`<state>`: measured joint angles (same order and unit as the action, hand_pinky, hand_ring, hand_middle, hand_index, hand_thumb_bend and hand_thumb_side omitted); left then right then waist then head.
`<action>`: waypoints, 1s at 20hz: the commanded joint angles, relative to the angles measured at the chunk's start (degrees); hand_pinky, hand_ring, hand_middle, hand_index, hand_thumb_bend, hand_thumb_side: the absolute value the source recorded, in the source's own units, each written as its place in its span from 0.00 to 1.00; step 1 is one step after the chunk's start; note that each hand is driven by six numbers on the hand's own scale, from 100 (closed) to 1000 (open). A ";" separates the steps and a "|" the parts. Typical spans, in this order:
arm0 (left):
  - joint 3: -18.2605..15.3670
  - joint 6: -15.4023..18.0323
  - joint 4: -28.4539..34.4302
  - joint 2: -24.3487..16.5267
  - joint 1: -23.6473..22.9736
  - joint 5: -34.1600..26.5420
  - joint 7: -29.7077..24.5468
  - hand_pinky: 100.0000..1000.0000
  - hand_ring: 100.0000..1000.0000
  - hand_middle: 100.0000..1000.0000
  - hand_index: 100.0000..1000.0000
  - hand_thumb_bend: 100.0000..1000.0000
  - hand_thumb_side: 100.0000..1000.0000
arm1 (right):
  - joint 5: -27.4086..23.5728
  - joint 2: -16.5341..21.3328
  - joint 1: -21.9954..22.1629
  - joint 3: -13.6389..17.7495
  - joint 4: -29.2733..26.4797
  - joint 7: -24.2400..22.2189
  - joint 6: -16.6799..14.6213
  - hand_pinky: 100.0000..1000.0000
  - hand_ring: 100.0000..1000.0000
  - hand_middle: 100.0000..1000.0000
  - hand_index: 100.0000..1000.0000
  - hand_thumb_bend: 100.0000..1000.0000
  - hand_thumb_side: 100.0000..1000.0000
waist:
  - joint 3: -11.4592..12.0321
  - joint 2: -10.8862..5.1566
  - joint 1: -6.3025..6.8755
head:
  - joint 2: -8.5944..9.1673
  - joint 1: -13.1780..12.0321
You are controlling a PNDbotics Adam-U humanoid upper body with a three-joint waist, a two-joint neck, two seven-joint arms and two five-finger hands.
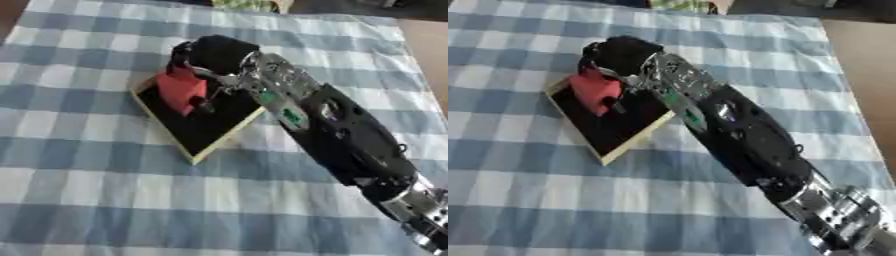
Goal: Pick up objects on the table and place them in the box.
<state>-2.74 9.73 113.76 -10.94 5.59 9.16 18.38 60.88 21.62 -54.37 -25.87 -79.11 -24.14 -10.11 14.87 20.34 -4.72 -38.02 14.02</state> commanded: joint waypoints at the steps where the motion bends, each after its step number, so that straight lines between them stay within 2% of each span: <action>1: -0.17 -0.13 0.83 -0.10 0.44 -0.01 -0.08 0.69 0.54 0.51 0.62 0.00 0.74 | 2.38 1.78 -0.47 0.00 0.05 0.09 -0.81 0.56 0.46 0.45 0.60 0.06 0.00 | 0.03 -0.96 0.30 | 0.69 0.15; 4: -0.15 -0.17 0.83 -0.10 0.47 -0.07 -0.13 0.69 0.54 0.51 0.62 0.00 0.74 | 2.66 1.94 -0.27 0.08 0.12 -0.81 -1.61 0.59 0.53 0.52 0.67 0.11 0.00 | -0.05 -0.97 0.36 | 0.75 0.10; 6: -0.15 -0.19 0.83 -0.10 0.49 -0.11 -0.15 0.69 0.54 0.51 0.62 0.00 0.74 | 2.09 2.09 -0.04 0.12 0.04 -2.37 -2.34 0.66 0.67 0.65 0.75 0.19 0.00 | -0.10 -0.98 0.40 | 0.80 0.16; 11: -0.13 -0.22 0.83 -0.16 0.55 -0.17 -0.19 0.69 0.54 0.51 0.62 0.00 0.74 | -0.68 3.16 0.13 0.92 -1.75 -6.62 -3.86 0.81 0.84 0.78 0.86 0.36 0.00 | -0.40 -1.08 0.43 | 1.01 0.10; 14: -0.15 -0.23 0.83 -0.21 0.58 -0.21 -0.22 0.69 0.53 0.51 0.62 0.00 0.74 | -2.48 3.87 0.22 1.61 -2.91 -8.71 -4.81 0.84 0.86 0.79 0.87 0.40 0.05 | -0.52 -1.17 0.44 | 1.05 0.00; 16: -0.16 -0.23 0.83 -0.21 0.56 -0.23 -0.22 0.69 0.53 0.51 0.62 0.00 0.74 | -3.66 4.22 0.31 2.12 -3.77 -9.59 -5.46 0.87 0.89 0.81 0.89 0.41 0.15 | -0.54 -1.23 0.49 | 1.13 -0.03; 20: -0.17 -0.22 0.83 -0.22 0.51 -0.23 -0.23 0.69 0.53 0.51 0.62 0.00 0.73 | -4.81 4.95 0.31 3.32 -5.80 -9.57 -5.56 0.87 0.89 0.80 0.89 0.40 0.19 | -0.66 -1.31 0.59 | 1.22 0.05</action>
<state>-2.74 9.53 113.76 -10.69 5.66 9.15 18.19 56.89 24.98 -53.35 -23.50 -83.35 -33.60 -15.65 14.20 20.30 -4.62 -37.30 14.04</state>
